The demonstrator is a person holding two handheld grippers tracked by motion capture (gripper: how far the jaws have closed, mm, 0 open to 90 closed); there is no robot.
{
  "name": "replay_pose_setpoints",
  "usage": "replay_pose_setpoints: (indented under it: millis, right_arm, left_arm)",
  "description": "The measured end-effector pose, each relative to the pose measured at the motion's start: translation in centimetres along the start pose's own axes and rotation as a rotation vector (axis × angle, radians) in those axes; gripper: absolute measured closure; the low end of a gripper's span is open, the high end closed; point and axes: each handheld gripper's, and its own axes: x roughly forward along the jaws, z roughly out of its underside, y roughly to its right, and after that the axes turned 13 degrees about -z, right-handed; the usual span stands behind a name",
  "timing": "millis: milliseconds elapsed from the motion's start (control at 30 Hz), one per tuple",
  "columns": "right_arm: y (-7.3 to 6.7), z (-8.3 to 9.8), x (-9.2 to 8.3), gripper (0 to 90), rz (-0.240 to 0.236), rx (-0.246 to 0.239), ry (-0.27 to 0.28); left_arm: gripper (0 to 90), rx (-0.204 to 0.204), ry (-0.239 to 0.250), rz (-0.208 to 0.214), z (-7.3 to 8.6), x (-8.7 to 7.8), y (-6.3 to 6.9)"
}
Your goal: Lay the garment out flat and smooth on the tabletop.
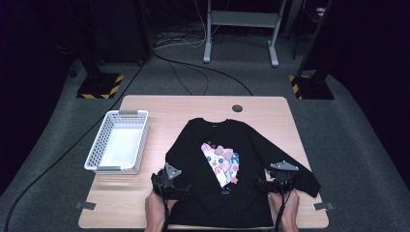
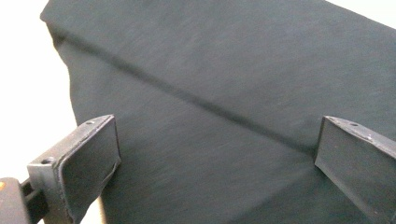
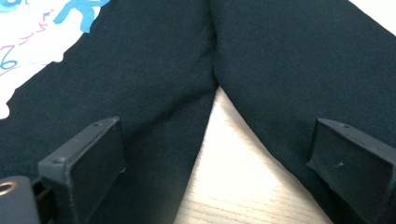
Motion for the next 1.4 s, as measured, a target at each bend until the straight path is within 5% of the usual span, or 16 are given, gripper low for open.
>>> replay_pose_setpoints:
  millis: [167,367,567,767,933,1400]
  right_arm:
    - [0.6,0.1,-0.1,2.7,-0.019,-0.024,0.003]
    - [1.2,0.1,-0.2,2.7,-0.005,-0.011,0.011]
    - [1.4,0.1,-0.3,2.8,0.001,-0.005,0.015]
    - [1.6,0.1,-0.3,2.8,0.004,0.0,0.015]
    - [1.6,0.1,-0.3,2.9,0.008,0.002,0.018]
    - [1.6,0.3,-0.4,3.5,0.012,0.002,0.031]
  left_arm:
    - [0.2,-0.044,0.044,0.096,-0.9,-1.6,1.3]
    - [0.2,0.001,0.066,0.199,-1.8,-2.6,4.6]
    - [0.2,0.031,0.062,0.265,-2.7,-2.3,7.7]
    - [3.2,0.081,0.054,0.278,-3.0,-1.9,10.2]
    - [17.7,0.12,0.029,0.256,-2.7,-1.5,11.4]
    - [73.1,0.048,0.096,0.23,-2.1,-2.1,9.5]
